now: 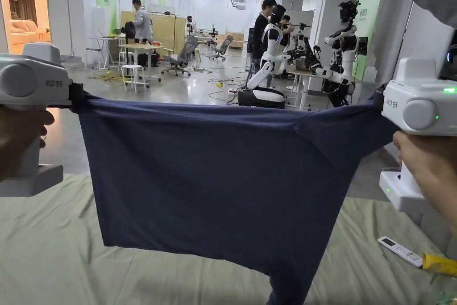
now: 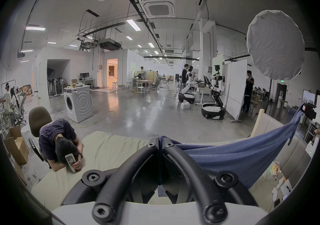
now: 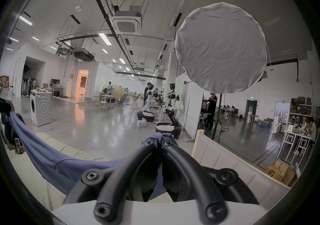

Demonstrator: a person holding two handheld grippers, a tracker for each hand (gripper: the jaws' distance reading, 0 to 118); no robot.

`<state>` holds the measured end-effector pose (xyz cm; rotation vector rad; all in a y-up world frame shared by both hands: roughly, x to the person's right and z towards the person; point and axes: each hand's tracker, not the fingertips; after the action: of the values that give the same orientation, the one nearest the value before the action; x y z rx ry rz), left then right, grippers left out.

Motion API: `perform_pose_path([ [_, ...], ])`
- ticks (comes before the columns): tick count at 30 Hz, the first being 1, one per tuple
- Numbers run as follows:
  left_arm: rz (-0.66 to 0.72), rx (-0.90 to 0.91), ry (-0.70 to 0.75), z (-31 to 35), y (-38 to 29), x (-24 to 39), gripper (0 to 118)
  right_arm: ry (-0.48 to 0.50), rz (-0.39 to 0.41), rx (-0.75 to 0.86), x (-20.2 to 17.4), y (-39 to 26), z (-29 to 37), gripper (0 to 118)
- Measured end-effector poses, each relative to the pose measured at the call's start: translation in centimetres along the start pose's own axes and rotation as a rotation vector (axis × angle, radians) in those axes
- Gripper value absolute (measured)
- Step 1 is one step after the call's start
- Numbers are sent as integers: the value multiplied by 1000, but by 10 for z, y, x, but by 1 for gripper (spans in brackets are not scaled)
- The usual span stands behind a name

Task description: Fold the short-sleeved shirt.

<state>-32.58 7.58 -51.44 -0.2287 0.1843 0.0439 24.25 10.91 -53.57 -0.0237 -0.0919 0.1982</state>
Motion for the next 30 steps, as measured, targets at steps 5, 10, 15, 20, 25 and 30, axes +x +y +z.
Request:
perform_pose_path([
  [5, 16, -49, -8, 11, -51, -6, 3, -18, 20, -45, -14, -54, 22, 4],
  [10, 2, -115, -15, 36, -128, -19, 3, 108, 18, -147, -19, -120, 38, 4],
  [15, 1, -176, -40, 82, -203, -29, 3, 86, 17, -188, -21, -168, 115, 4],
  [20, 57, -220, -49, 135, -265, -37, 3, 80, 30, -206, -25, -210, 181, 4],
  [25, 67, -276, -55, 190, -313, -42, 3, 102, 49, -271, -27, -243, 245, 4],
  [30, 60, -299, -48, 237, -337, -53, 3, 110, 70, -322, -28, -264, 299, 4],
])
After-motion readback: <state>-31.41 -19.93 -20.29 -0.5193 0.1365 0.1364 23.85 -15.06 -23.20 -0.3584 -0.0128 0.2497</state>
